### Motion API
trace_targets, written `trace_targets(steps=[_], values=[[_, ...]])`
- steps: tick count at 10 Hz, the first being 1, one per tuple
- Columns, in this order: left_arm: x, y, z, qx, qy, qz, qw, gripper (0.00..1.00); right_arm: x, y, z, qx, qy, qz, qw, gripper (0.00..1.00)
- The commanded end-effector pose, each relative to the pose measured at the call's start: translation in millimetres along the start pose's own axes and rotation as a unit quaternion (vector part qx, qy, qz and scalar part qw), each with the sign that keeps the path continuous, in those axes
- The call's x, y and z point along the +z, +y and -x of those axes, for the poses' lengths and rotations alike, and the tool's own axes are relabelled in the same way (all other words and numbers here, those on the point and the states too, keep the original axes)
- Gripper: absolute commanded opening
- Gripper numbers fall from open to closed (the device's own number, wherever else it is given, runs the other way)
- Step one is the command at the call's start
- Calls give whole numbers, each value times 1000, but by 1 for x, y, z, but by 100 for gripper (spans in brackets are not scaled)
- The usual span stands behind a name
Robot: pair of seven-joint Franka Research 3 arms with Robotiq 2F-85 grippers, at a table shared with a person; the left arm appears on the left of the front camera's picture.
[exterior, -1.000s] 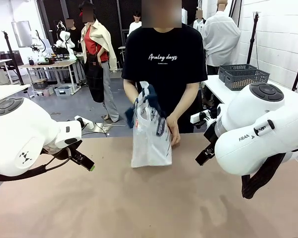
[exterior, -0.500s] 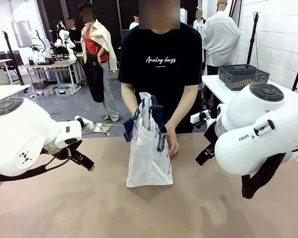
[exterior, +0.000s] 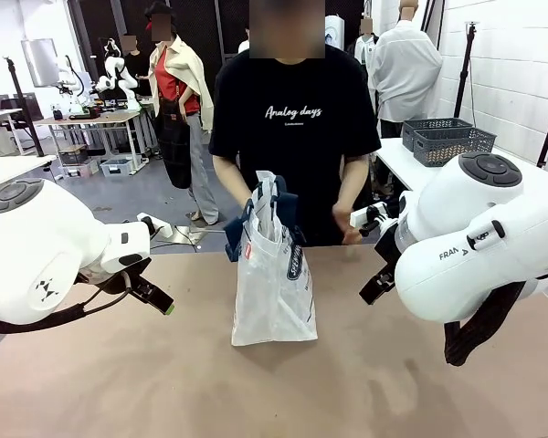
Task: Transfer purchased items from the store into the shopping bag.
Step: Open the Reusable shopping bag in the center of the table.
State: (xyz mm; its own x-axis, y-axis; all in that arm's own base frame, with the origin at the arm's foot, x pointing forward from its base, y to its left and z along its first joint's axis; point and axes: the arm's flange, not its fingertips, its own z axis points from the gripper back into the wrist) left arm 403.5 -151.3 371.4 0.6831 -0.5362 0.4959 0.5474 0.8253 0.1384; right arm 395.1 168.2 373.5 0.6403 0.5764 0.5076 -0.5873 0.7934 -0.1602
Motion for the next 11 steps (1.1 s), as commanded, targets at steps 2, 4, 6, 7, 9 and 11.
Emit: trace_targets(steps=[2,4,6,7,9,11], values=[[0,1,0,1,0,0,1000,100,0,0,0,0,0,0,1000,100],[0,1,0,1,0,0,1000,100,0,0,0,0,0,0,1000,100],[0,1,0,1,0,0,1000,100,0,0,0,0,0,0,1000,100],[0,1,0,1,0,0,1000,100,0,0,0,0,0,0,1000,100],[0,1,0,1,0,0,1000,100,0,0,0,0,0,0,1000,100],[0,1,0,1,0,0,1000,100,0,0,0,0,0,0,1000,100]])
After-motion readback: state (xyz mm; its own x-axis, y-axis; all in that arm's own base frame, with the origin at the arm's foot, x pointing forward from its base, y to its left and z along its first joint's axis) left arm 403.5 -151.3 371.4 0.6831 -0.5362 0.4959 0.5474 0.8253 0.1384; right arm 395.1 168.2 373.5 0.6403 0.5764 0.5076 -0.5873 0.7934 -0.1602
